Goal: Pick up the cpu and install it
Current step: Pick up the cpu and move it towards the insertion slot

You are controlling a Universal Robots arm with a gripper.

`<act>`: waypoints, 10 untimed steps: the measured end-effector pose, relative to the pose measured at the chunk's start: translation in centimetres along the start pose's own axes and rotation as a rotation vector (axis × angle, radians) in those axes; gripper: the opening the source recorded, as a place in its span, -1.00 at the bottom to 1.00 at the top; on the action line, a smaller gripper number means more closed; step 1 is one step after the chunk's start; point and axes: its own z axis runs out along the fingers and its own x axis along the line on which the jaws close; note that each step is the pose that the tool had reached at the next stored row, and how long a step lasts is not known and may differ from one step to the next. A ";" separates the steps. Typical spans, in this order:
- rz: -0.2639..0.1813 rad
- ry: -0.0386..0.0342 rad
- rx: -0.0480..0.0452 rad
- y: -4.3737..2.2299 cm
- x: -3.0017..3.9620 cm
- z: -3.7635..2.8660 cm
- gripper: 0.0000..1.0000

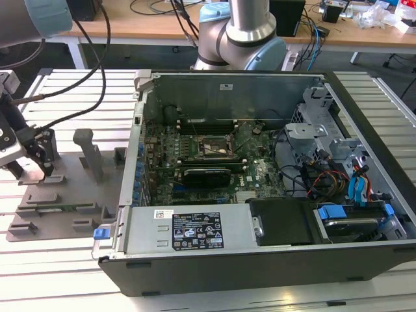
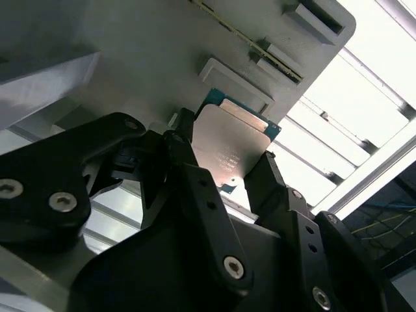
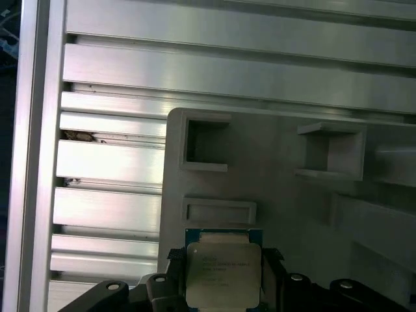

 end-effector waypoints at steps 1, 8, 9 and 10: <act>0.000 0.0000 0.0000 0.00 0.00 -0.19 0.11; 0.000 0.0000 0.0000 -0.04 -0.04 -1.38 0.11; 0.000 0.0000 0.0000 -0.04 -0.04 -1.45 0.11; 0.000 0.0000 0.0000 -0.04 -0.04 -1.53 0.11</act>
